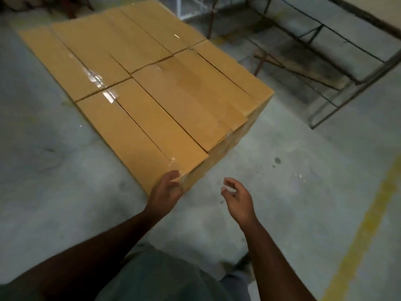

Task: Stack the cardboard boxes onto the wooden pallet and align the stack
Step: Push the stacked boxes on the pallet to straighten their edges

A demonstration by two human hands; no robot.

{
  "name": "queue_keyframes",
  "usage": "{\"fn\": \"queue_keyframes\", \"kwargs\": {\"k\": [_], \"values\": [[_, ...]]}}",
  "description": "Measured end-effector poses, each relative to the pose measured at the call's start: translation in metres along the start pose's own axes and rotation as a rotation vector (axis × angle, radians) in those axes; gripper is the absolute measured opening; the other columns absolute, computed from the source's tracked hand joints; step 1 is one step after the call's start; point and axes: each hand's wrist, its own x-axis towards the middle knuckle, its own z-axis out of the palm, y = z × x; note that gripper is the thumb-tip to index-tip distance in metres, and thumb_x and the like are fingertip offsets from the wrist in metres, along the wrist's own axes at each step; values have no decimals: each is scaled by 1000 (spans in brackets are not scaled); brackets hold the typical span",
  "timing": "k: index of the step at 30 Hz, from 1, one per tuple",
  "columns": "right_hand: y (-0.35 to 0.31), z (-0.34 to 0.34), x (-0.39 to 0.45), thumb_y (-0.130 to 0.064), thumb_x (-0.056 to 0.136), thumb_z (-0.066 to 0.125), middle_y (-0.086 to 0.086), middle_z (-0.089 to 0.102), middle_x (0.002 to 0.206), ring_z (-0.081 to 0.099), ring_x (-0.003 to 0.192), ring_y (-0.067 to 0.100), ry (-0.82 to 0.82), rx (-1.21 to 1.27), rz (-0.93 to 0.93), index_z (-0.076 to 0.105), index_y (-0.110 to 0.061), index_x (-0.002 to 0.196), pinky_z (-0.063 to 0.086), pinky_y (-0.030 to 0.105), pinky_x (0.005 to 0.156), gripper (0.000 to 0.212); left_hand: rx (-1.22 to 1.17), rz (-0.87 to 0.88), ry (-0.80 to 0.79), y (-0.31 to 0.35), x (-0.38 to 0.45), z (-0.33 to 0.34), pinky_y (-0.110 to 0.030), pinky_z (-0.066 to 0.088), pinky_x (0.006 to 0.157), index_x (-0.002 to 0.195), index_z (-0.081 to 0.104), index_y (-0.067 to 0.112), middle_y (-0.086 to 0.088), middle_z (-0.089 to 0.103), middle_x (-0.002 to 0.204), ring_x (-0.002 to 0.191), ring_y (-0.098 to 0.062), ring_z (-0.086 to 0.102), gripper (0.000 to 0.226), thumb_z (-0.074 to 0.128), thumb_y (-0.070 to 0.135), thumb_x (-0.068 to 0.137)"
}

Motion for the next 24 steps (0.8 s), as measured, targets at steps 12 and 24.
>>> {"fn": "queue_keyframes", "kwargs": {"k": [12,24], "values": [[15,-117,100,-25,100,66,-8,73,116,68,103,8,-581,-216,-222,70,-24,128,57,26,86,28,-100,-338,474,98,-69,188,-27,50,101,142,56,21,1,61,138,121,-13,61,48,70,23,97],[76,-146,187,-19,102,63,-22,71,113,66,104,-7,-679,-154,-123,69,-27,127,54,16,93,27,-3,-413,507,77,7,286,-40,48,111,145,56,17,0,53,151,134,-13,53,53,73,20,95]]}}
